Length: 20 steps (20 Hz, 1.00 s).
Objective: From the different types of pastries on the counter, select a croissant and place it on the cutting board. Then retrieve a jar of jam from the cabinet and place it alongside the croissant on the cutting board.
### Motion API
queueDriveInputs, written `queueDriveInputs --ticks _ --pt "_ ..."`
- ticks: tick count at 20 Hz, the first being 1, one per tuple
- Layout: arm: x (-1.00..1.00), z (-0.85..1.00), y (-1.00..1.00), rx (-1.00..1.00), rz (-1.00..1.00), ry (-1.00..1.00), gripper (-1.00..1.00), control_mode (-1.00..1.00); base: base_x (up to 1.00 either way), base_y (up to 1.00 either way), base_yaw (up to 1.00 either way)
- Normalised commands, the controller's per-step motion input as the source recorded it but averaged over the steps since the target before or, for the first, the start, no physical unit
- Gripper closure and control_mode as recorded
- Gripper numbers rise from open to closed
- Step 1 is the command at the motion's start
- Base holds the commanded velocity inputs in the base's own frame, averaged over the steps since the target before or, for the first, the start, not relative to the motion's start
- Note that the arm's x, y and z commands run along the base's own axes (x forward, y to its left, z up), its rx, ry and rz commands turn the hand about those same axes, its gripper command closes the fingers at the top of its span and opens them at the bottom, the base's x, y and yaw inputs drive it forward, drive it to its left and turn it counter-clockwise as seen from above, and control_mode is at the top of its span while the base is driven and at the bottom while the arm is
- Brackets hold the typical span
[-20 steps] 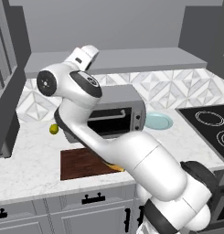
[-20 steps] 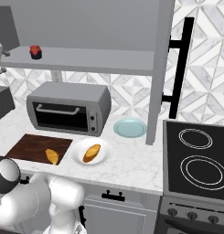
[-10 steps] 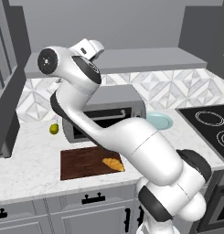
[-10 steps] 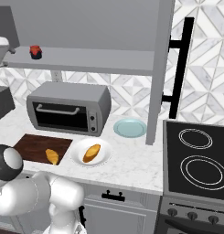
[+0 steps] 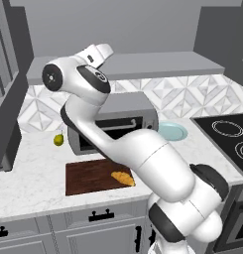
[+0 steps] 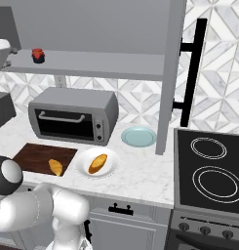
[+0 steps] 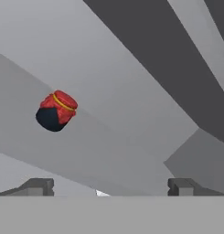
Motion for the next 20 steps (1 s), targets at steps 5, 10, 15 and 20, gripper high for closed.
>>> queueDriveInputs --ticks 5,10,15,20 --pt "0.34 -0.01 -0.01 0.05 -0.01 0.0 -1.0 -1.0 0.0 0.0 0.0" --pt "0.71 0.0 0.05 0.09 -0.1 0.0 -1.0 -1.0 0.0 0.0 0.0" --pt "0.52 0.0 0.48 0.04 -0.14 0.0 -1.0 -1.0 0.0 0.0 0.0" --pt "0.31 0.03 0.45 0.06 -0.1 0.0 -1.0 -1.0 0.0 0.0 0.0"
